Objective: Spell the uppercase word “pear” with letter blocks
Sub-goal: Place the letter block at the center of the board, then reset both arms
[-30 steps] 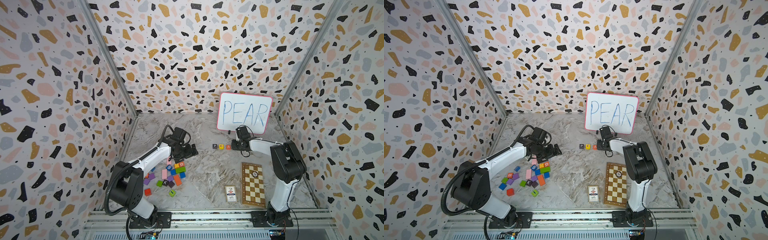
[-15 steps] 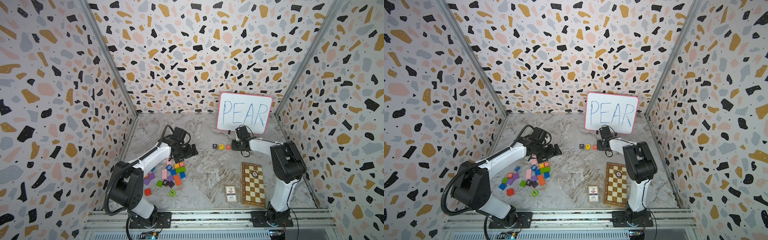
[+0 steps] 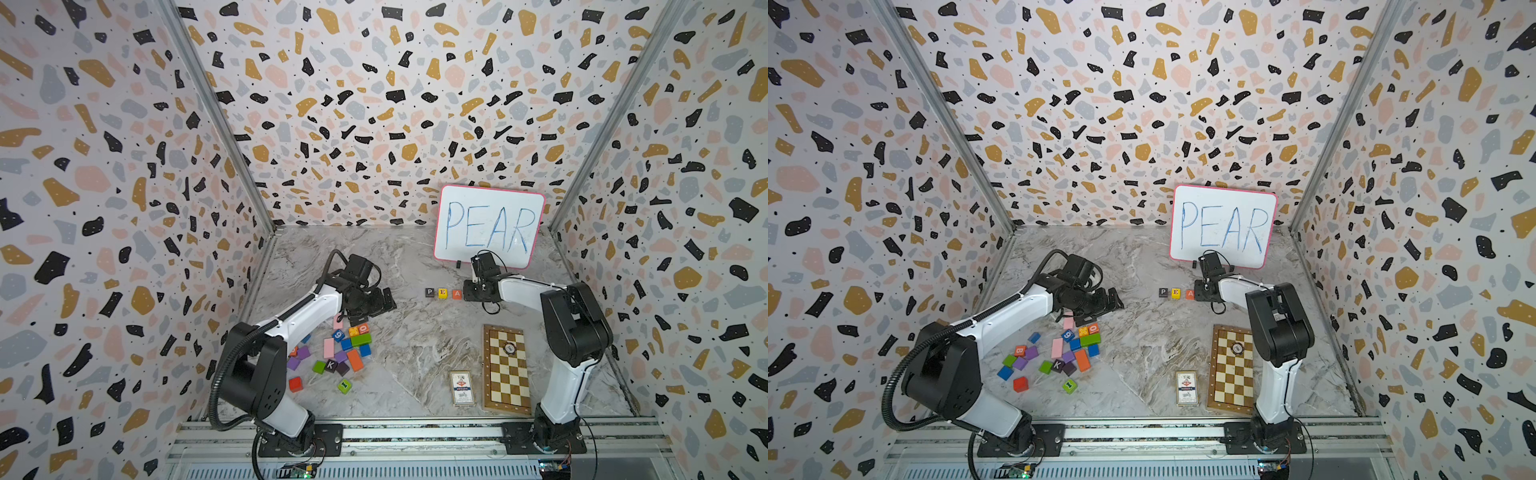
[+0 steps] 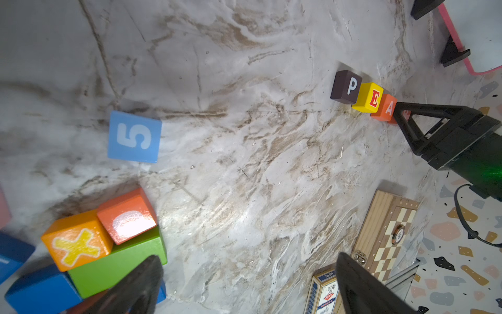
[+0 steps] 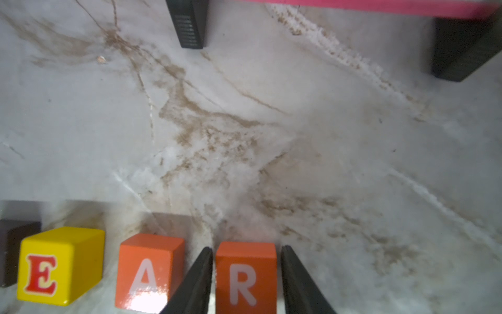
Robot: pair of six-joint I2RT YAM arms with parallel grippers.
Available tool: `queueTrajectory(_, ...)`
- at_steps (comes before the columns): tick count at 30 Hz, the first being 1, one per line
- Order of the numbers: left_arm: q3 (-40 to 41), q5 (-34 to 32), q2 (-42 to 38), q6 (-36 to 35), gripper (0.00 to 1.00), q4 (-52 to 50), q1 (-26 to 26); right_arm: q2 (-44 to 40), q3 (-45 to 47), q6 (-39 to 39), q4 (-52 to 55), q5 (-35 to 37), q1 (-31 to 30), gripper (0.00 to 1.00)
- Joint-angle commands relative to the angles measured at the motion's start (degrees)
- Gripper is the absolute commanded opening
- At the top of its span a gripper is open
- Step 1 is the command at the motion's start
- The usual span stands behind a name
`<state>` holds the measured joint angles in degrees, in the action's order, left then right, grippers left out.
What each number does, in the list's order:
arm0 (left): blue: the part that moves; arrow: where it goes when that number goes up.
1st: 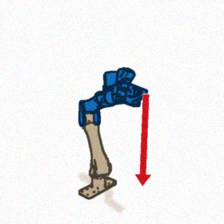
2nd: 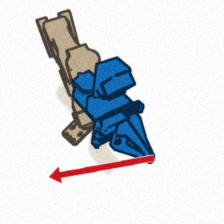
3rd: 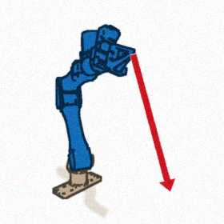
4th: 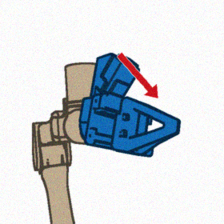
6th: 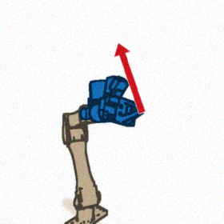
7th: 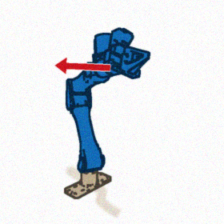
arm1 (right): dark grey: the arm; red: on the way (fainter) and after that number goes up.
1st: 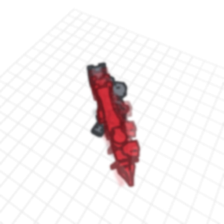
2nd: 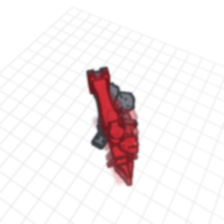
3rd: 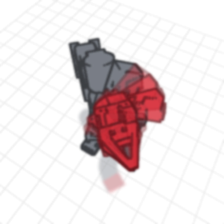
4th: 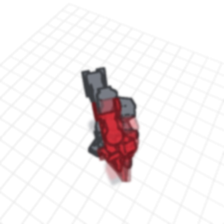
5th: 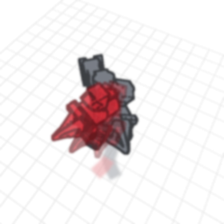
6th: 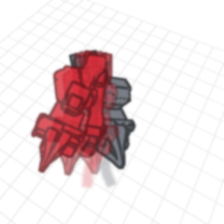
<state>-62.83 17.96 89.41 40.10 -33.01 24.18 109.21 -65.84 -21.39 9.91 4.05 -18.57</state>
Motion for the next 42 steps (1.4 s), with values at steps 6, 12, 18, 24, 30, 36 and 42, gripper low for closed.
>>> queueTrajectory(6,0.17,0.5,-0.37,0.26,0.99,0.96,0.21,0.2,-1.53,-1.26,2.94,0.17,0.37,0.45)
queueTrajectory(12,0.21,0.5,-0.45,0.43,0.99,1.02,0.21,0.48,-1.72,-2.56,3.01,0.18,0.64,0.41)
queueTrajectory(18,0.45,0.5,-0.54,0.53,0.99,1.22,0.24,0.48,-1.74,-3.11,2.97,0.04,0.64,0.41)
queueTrajectory(24,0.34,-0.43,-1.07,-0.27,0.99,1.03,0.19,-0.3,-3.07,-2.85,3.9,-0.45,0.64,0.5)
queueTrajectory(30,-0.71,-4.9,-3.74,-3.62,0.99,-0.97,0.08,-4.4,-4.3,-0.25,4.06,0.22,0.22,0.72)
queueTrajectory(36,2.51,-21.13,-12.64,-11.38,0.99,-0.08,-0.03,-14.45,5.77,5.16,-4.99,11.52,-1.01,0.82)
queueTrajectory(42,16.02,-44.2,-22.12,-20.95,1.0,14.75,-0.76,-29.82,27.75,19.38,-27.14,15.78,-1.34,0.84)
